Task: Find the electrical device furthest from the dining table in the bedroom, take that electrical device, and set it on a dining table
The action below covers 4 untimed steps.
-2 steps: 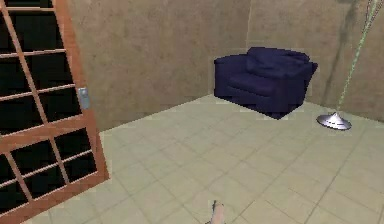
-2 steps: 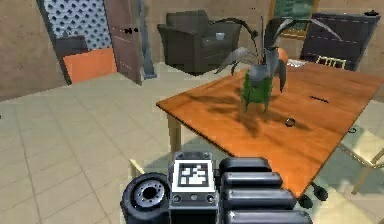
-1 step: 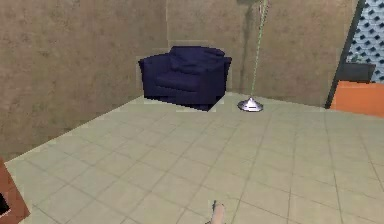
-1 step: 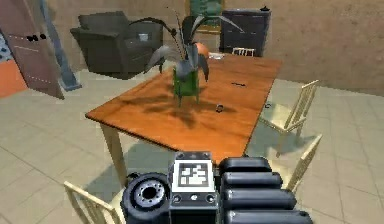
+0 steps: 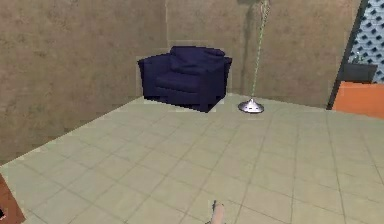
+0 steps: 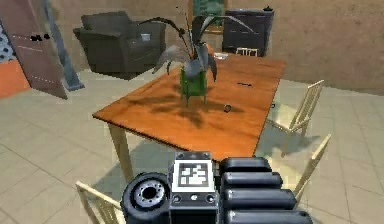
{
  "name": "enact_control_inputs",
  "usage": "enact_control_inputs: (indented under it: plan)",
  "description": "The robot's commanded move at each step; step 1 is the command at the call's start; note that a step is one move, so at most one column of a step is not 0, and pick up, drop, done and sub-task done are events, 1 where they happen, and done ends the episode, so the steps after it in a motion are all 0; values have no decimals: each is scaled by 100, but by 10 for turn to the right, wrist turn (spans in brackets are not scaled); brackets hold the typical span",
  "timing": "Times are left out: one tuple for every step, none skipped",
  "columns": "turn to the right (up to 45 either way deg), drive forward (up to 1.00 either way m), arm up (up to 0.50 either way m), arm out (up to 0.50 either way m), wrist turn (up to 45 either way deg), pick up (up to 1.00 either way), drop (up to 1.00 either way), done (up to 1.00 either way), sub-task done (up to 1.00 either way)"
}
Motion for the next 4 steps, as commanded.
enact_control_inputs:
  plan:
    - [150, 0, 0, 0, 0, 0, 0, 0, 0]
    - [0, 85, 0, 0, 0, 0, 0, 0, 0]
    - [450, 0, 0, 0, 0, 0, 0, 0, 0]
    - [90, 0, 0, 0, 0, 0, 0, 0, 0]
